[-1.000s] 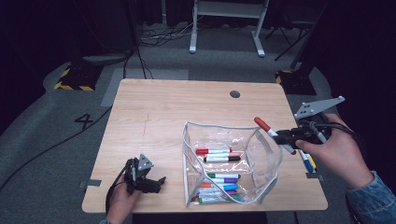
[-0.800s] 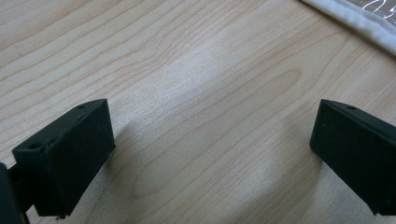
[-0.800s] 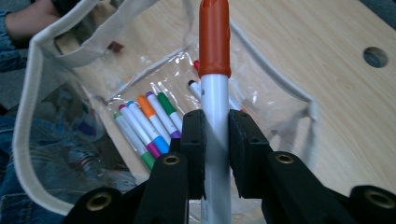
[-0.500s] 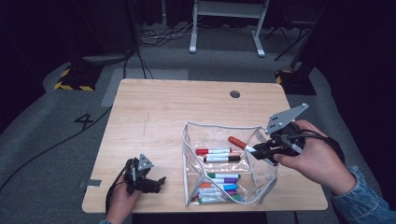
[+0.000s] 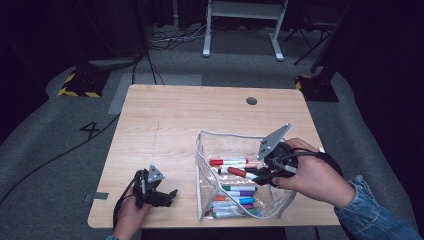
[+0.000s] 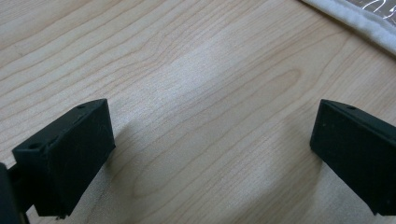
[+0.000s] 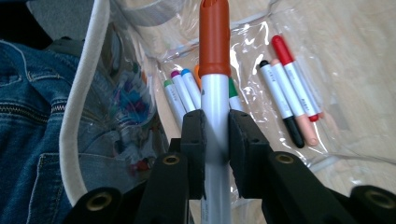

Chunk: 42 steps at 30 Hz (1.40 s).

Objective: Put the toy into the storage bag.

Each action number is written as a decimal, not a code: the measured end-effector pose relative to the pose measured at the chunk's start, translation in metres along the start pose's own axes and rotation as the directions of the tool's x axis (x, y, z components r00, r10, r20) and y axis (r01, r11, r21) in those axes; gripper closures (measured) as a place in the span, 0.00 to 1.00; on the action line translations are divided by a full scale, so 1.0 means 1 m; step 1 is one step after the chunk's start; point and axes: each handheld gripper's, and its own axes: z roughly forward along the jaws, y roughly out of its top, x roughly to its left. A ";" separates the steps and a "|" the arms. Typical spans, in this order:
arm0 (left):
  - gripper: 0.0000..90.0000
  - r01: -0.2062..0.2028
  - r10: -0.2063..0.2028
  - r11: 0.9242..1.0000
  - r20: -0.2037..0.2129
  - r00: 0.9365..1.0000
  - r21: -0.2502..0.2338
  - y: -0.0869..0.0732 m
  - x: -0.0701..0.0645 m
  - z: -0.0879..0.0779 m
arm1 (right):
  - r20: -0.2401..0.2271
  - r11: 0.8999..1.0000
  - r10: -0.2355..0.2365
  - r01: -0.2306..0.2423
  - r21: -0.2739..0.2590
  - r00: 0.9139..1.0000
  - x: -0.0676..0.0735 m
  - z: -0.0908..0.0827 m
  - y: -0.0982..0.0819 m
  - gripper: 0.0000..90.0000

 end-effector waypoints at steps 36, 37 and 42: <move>0.00 0.000 0.000 1.000 0.001 1.000 0.002 0.000 0.000 0.000 | -0.160 0.954 -0.090 0.132 0.270 0.983 0.002 0.093 0.025 0.85; 0.00 0.000 0.000 1.000 0.000 1.000 0.000 0.000 0.000 0.000 | -0.164 0.953 -0.089 0.132 0.273 0.982 0.002 0.095 0.024 0.85; 0.00 0.000 0.000 1.000 0.000 1.000 -0.001 0.000 0.000 0.000 | -0.167 0.954 -0.078 0.122 0.274 0.983 -0.001 0.105 0.022 0.85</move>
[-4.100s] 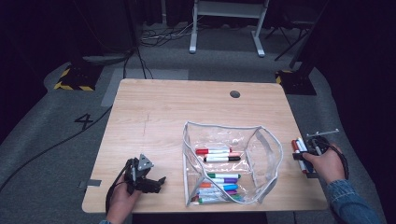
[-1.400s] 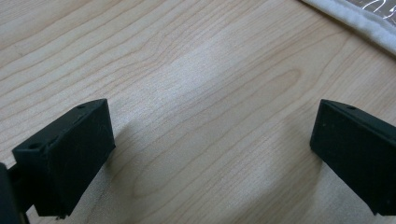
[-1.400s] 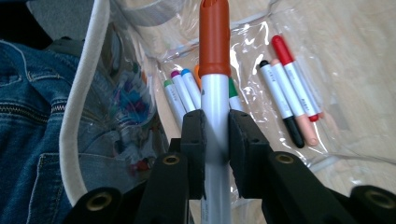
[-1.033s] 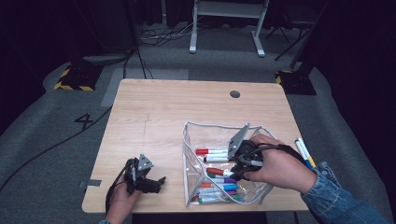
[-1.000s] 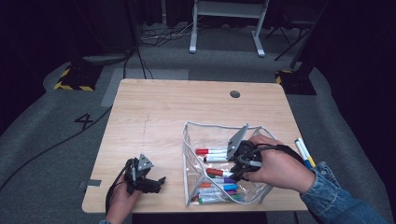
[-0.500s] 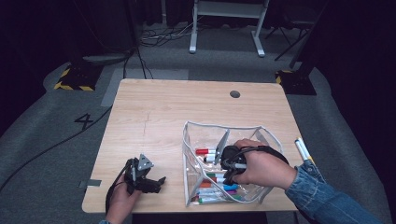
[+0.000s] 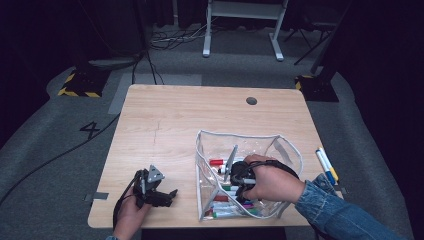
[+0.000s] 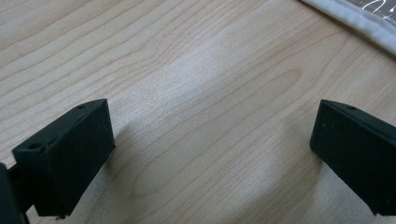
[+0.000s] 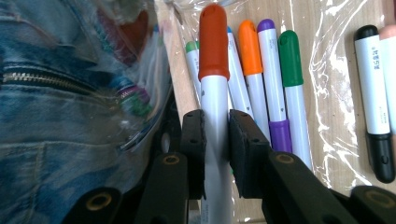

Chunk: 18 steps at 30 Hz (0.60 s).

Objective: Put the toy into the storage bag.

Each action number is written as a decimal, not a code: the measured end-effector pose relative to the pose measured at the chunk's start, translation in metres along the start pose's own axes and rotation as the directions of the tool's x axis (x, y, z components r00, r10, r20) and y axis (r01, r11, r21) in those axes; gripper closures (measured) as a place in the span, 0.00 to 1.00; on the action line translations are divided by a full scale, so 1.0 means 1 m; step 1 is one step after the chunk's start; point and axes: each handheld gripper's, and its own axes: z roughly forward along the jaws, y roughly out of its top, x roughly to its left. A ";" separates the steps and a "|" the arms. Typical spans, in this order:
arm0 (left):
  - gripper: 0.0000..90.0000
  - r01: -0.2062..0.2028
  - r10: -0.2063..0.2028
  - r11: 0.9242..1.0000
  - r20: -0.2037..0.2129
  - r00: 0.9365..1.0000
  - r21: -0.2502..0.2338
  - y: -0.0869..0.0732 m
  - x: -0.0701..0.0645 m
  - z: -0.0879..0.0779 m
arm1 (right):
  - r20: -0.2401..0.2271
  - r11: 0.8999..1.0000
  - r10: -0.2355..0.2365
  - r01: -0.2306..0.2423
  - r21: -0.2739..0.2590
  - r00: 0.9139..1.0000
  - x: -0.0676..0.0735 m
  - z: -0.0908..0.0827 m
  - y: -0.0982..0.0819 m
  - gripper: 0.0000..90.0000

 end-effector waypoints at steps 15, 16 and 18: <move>0.00 -0.001 0.001 1.000 0.001 1.000 0.002 0.000 0.000 0.000 | 0.095 0.948 0.098 -0.064 -0.313 0.991 -0.004 -0.038 -0.015 0.56; 0.00 -0.001 0.001 1.000 0.001 1.000 0.002 0.000 0.000 0.000 | 0.106 0.938 0.109 -0.067 -0.340 0.988 -0.003 -0.044 -0.017 0.55; 0.00 -0.001 0.001 1.000 0.000 1.000 0.001 0.000 0.000 0.000 | 0.129 0.921 0.126 -0.068 -0.383 0.984 -0.003 -0.058 -0.022 0.56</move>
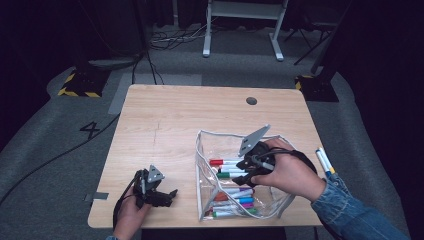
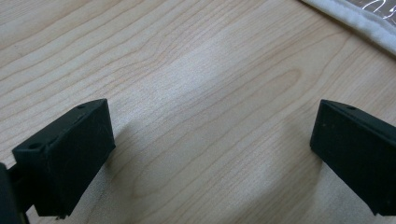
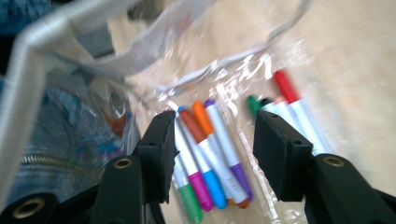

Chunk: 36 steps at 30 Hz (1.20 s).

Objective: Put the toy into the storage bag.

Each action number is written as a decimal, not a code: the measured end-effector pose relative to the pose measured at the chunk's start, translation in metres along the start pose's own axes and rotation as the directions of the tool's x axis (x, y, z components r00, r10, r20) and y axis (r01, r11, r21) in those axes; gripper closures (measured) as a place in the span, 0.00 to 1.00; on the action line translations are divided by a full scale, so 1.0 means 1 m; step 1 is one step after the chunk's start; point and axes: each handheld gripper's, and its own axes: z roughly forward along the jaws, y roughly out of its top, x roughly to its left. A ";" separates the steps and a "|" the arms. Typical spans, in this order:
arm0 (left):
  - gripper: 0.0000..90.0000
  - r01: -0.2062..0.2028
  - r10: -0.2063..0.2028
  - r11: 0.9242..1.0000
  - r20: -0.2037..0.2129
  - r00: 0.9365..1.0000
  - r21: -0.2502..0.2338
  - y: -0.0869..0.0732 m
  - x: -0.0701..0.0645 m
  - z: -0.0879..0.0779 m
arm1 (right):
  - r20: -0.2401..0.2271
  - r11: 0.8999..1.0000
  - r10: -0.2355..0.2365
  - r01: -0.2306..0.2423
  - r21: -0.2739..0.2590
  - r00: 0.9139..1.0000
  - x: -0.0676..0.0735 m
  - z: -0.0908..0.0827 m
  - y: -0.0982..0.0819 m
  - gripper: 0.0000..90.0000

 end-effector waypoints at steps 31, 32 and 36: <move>0.00 0.000 0.000 1.000 0.000 1.000 -0.001 0.000 0.000 0.000 | 0.355 0.839 0.541 -0.463 -0.284 0.762 -0.101 -0.101 -0.152 0.63; 0.00 0.001 -0.001 1.000 0.001 1.000 -0.001 0.000 0.000 0.000 | 0.357 0.829 0.558 -0.484 -0.281 0.749 -0.105 -0.097 -0.161 0.63; 0.00 0.000 0.000 1.000 0.000 1.000 -0.001 0.000 0.000 0.000 | 0.375 0.805 0.594 -0.531 -0.266 0.712 -0.118 -0.084 -0.189 0.63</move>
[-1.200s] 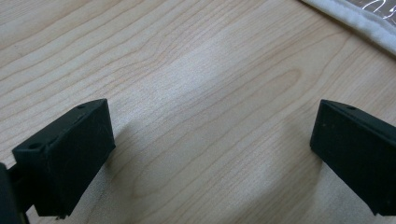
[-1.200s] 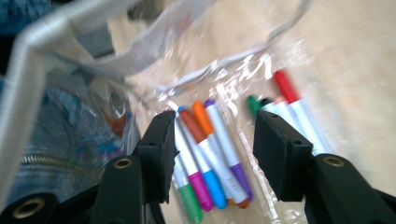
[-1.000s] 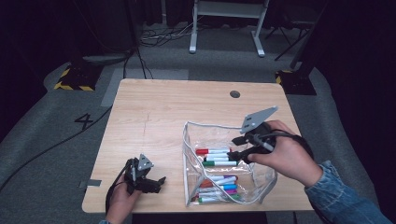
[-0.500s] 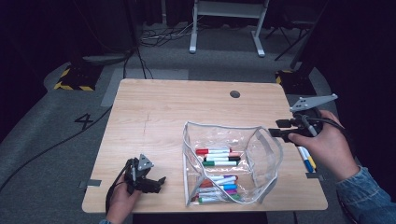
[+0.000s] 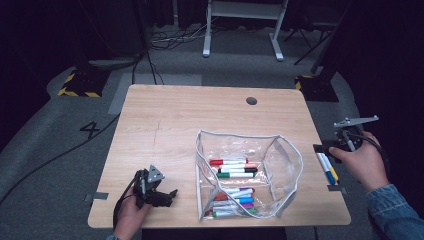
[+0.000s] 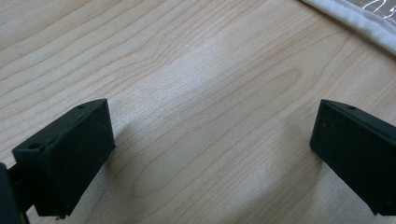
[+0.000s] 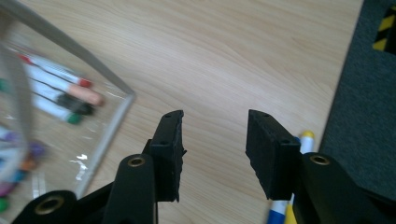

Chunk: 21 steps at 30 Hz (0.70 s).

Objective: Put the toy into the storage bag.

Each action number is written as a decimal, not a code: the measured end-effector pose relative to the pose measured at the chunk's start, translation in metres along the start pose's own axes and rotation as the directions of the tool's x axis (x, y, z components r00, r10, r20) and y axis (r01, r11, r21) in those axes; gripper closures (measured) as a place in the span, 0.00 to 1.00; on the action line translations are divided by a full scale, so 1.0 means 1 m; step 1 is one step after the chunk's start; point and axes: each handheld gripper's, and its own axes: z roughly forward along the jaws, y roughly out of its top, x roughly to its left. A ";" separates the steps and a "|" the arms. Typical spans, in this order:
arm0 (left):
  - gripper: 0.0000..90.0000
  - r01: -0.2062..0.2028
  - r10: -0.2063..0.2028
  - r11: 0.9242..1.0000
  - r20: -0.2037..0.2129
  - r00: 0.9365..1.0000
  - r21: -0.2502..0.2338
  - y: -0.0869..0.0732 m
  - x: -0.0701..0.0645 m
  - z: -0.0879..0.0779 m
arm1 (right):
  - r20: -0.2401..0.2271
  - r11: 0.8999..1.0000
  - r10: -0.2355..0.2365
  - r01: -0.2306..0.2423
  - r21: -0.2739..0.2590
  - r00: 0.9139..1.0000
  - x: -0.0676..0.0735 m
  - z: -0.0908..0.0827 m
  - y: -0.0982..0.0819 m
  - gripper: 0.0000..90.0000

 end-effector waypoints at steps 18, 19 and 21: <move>0.00 0.000 0.000 1.000 0.000 1.000 0.000 0.000 0.000 0.000 | 0.095 0.983 0.144 -0.153 0.101 0.985 -0.055 0.071 -0.061 0.63; 0.00 0.000 0.000 1.000 0.000 1.000 0.000 0.000 0.000 0.000 | 0.097 0.982 0.150 -0.159 0.104 0.984 -0.056 0.073 -0.063 0.63; 0.00 0.000 0.000 1.000 0.000 1.000 0.000 0.000 0.000 0.000 | 0.102 0.977 0.165 -0.177 0.117 0.981 -0.058 0.079 -0.066 0.62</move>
